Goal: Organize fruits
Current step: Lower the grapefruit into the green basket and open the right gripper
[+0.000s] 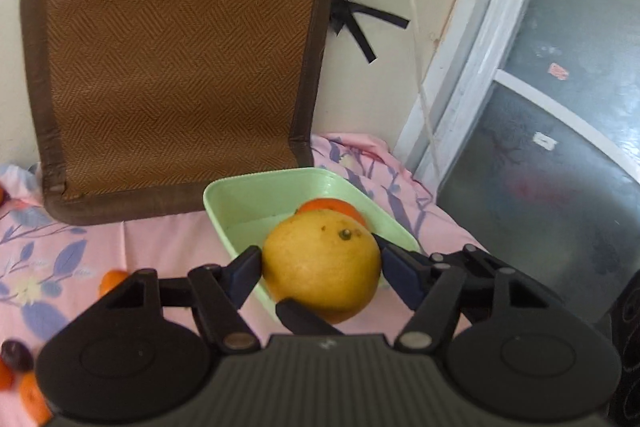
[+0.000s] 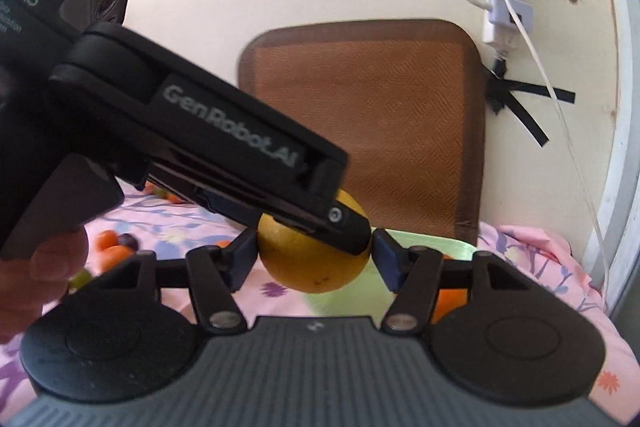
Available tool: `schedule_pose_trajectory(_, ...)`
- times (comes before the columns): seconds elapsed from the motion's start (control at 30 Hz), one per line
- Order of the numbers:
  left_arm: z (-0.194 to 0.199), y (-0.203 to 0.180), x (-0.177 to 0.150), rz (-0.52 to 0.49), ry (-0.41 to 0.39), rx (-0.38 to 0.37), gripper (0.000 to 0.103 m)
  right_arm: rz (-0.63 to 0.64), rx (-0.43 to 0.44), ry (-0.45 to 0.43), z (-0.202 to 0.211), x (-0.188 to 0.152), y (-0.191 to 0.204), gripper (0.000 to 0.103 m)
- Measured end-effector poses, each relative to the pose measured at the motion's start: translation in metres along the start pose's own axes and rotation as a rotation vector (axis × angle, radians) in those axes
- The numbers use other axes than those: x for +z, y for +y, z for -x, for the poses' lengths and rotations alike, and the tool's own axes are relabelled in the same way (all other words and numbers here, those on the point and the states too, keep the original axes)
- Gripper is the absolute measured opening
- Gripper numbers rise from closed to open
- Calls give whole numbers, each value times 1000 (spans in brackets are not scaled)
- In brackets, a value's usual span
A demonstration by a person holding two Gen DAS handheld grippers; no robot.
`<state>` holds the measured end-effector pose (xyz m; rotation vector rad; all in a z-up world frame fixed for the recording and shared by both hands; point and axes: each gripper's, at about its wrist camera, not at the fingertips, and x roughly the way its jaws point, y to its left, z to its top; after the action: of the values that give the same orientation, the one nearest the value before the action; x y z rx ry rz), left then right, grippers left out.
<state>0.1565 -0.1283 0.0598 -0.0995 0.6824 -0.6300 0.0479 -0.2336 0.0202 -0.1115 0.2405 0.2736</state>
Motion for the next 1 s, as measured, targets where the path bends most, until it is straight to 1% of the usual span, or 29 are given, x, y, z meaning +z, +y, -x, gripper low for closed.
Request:
schedule_pose_trajectory(0.07,-21,4,3,7,24,4,67,-23,-14,23,-12,-4,-9,64)
schedule_pose_trajectory(0.17,-42,8,-1,16,54,4,68,-42,-39,71,-24,-11,-17,65)
schedule_pose_trajectory(0.27,-53,8,-5,9,61,18,68,-36,-56,99,-31,-16,-17,65)
schedule_pose_trajectory(0.33,-56,7,-8,1,60,25,68,-54,-66,115,-34,-18,-20,66)
schedule_pose_trajectory(0.37,-57,5,-9,-8,59,34,69,-63,-67,115,-34,-18,-21,66)
schedule_pose_trajectory(0.47,-55,1,-11,-26,45,51,73,-55,-84,74,-29,-18,-21,68)
schedule_pose_trajectory(0.53,-47,1,-9,-15,30,65,73,-51,-72,50,-23,-19,-19,68)
schedule_pose_trajectory(0.57,-38,3,-8,-1,11,64,73,-56,-66,31,-19,-20,-20,67)
schedule_pose_trajectory(0.63,-6,12,-6,32,-57,53,73,-84,-58,-19,-7,-22,-23,67)
schedule_pose_trajectory(0.73,71,37,-6,105,-198,85,73,-124,-85,-83,11,-23,-30,66)
schedule_pose_trajectory(0.77,97,47,-10,131,-234,114,73,-143,-94,-95,14,-24,-32,66)
schedule_pose_trajectory(0.8,121,56,-16,148,-259,156,73,-166,-103,-102,17,-24,-35,63)
schedule_pose_trajectory(0.83,142,64,-23,158,-277,212,73,-184,-111,-103,17,-24,-39,61)
schedule_pose_trajectory(0.87,162,73,-34,162,-288,281,74,-195,-121,-102,18,-24,-39,52)
schedule_pose_trajectory(0.9,178,79,-43,167,-290,334,76,-203,-131,-97,17,-21,-37,49)
schedule_pose_trajectory(0.93,192,87,-54,178,-285,377,76,-212,-137,-95,17,-20,-38,47)
schedule_pose_trajectory(1.0,211,100,-76,212,-259,419,76,-240,-123,-81,16,-18,-42,40)
